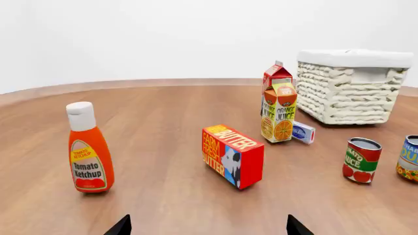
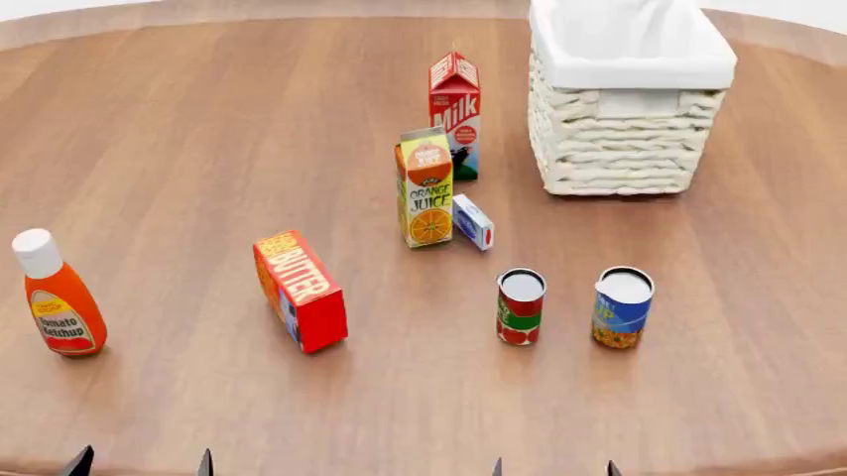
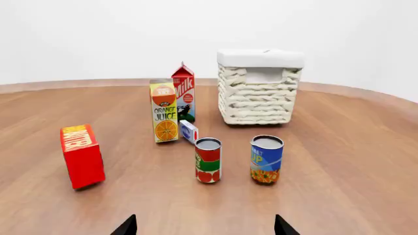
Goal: Pick up the alphabet soup and the tomato sauce, and put them in the basket.
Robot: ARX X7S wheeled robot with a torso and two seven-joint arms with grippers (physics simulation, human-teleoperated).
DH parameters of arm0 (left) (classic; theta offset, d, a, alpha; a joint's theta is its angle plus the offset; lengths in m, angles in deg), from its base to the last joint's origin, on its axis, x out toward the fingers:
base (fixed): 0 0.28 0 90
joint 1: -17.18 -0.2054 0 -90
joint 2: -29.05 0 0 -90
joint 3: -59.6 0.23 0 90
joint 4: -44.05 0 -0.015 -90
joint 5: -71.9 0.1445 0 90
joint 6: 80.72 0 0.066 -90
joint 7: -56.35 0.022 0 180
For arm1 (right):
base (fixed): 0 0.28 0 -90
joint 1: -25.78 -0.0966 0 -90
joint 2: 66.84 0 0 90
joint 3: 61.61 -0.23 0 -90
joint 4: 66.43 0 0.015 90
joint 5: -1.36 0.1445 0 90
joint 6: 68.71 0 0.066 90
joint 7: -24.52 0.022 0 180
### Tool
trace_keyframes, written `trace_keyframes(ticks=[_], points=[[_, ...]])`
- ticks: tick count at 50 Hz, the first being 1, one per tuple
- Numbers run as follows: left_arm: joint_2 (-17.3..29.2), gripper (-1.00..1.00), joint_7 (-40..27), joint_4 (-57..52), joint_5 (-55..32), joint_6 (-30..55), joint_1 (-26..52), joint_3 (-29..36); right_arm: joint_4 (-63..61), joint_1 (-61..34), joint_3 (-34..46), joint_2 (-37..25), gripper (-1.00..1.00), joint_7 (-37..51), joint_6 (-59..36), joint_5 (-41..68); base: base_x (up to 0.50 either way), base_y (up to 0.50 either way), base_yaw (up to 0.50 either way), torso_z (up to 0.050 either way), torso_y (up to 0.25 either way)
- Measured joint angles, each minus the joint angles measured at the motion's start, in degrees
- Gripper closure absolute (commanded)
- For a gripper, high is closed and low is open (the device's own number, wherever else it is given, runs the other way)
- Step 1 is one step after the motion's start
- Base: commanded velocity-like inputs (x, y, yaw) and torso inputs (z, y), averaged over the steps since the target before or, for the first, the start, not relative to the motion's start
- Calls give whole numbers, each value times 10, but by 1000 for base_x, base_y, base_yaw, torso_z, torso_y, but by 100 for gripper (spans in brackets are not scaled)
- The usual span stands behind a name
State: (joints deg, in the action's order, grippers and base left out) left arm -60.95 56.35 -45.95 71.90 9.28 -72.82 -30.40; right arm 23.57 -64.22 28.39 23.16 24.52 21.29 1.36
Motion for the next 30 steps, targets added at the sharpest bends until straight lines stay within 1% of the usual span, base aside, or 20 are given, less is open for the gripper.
trace_keyframes(ticks=[6, 18, 26, 30], points=[[4, -100, -2, 3, -9, -5, -3, 4, 7, 4, 2, -4, -100, 1, 6, 11, 0, 0, 0, 0, 0], [18, -100, -34, -15, -13, -6, -1, 20, 9, -2, 27, -20, -100, 25, 8, 8, 0, 0, 0, 0, 0], [31, -100, -65, -116, -3, 25, 3, 22, -62, -11, 43, -33, -100, 48, -17, -16, 0, 0, 0, 0, 0], [39, -100, -75, -196, 3, 59, 15, 20, -122, -17, 49, -39, -100, 54, -42, -27, 0, 0, 0, 0, 0]])
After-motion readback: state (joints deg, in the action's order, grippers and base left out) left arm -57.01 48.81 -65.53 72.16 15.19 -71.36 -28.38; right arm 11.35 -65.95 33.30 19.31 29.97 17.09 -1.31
